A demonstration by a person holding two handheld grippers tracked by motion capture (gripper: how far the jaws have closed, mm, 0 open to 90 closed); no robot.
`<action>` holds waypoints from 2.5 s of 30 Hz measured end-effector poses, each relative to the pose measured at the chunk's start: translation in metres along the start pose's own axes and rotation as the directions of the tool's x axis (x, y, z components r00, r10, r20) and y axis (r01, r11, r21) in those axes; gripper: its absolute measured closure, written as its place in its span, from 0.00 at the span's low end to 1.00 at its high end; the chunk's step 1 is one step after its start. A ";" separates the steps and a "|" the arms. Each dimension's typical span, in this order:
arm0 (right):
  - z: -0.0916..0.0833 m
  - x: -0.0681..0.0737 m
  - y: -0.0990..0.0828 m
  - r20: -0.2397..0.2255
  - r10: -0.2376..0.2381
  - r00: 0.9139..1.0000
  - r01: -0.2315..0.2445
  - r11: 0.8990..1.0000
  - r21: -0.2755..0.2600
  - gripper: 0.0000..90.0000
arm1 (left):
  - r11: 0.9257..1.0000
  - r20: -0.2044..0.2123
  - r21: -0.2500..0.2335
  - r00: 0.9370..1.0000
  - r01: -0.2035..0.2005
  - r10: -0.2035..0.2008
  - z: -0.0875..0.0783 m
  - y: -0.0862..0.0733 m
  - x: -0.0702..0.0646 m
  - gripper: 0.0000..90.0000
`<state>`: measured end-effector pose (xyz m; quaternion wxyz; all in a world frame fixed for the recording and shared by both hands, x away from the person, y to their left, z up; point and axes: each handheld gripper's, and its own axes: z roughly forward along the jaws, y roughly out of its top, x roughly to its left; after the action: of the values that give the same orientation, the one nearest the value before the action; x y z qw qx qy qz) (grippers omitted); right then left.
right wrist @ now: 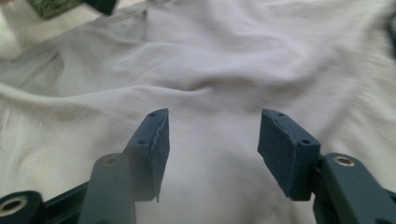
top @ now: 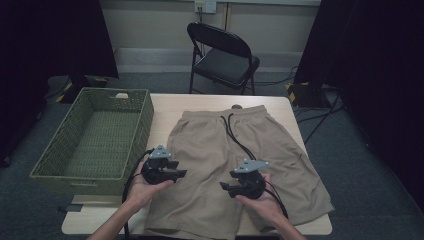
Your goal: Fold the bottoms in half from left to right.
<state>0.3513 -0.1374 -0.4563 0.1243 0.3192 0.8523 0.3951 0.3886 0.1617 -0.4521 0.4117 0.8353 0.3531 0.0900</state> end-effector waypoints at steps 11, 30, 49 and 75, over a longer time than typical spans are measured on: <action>0.030 0.003 -0.017 0.011 -0.043 0.999 0.041 0.994 0.104 0.45 | 0.997 -0.072 0.070 0.997 0.013 -0.008 0.019 -0.014 0.012 0.55; -0.008 -0.014 -0.045 0.007 -0.055 0.998 0.053 0.986 0.161 0.44 | 0.996 -0.077 0.088 0.997 0.019 -0.012 0.023 -0.021 0.018 0.57; 0.063 0.124 0.031 -0.350 -0.166 0.922 0.188 0.982 0.030 0.60 | 0.996 -0.061 0.088 0.998 0.001 0.004 0.028 -0.021 0.020 0.63; 0.091 0.148 0.016 -0.273 -0.277 0.921 0.282 0.959 -0.021 0.78 | 0.996 -0.063 0.087 0.998 -0.001 0.007 0.028 -0.021 0.021 0.63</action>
<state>0.2873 0.0191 -0.4982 0.0577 0.1380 0.9018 0.4054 0.4056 0.1672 -0.4887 0.3632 0.8499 0.3679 0.1015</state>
